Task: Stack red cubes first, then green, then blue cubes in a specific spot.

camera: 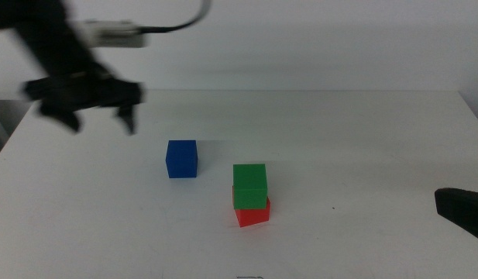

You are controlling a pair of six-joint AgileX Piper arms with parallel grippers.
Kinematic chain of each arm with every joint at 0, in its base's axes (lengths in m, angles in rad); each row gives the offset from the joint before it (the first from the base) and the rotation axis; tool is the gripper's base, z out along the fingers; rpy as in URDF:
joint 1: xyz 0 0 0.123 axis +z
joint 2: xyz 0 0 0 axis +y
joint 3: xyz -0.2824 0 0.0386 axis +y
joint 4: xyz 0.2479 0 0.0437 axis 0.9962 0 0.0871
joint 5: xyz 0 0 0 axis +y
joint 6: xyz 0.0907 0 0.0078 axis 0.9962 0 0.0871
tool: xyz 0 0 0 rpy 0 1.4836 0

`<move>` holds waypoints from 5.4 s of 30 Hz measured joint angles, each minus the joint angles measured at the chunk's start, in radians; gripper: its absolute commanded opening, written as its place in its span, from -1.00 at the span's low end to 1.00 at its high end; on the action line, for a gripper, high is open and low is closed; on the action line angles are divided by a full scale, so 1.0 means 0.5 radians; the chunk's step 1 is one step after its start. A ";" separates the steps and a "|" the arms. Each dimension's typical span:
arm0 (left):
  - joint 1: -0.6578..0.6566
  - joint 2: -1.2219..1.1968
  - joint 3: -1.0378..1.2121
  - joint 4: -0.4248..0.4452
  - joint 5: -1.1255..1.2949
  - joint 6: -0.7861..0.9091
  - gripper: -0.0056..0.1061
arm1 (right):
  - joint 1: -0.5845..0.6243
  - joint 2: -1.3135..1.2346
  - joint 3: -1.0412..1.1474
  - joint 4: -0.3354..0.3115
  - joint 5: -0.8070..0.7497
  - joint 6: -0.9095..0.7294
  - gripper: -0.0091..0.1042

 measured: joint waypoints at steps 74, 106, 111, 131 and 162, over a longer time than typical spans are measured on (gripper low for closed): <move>-1.074 0.335 -0.566 0.053 0.081 -1.049 -0.79 | 0.000 0.000 0.000 -0.004 0.000 0.000 0.65; -1.076 0.469 -0.464 0.144 0.054 -1.099 -0.72 | 0.000 0.000 0.000 -0.004 0.000 0.000 0.65; -1.076 0.471 -0.464 0.144 0.050 -1.092 0.29 | 0.000 0.000 0.000 -0.004 0.000 0.000 0.65; -1.076 0.230 -0.508 0.213 0.050 -0.925 0.73 | 0.000 0.000 0.000 -0.004 0.000 0.000 0.65; 0.154 -2.446 1.643 0.176 -0.862 0.157 0.73 | 0.000 0.000 0.000 -0.045 0.000 0.000 0.65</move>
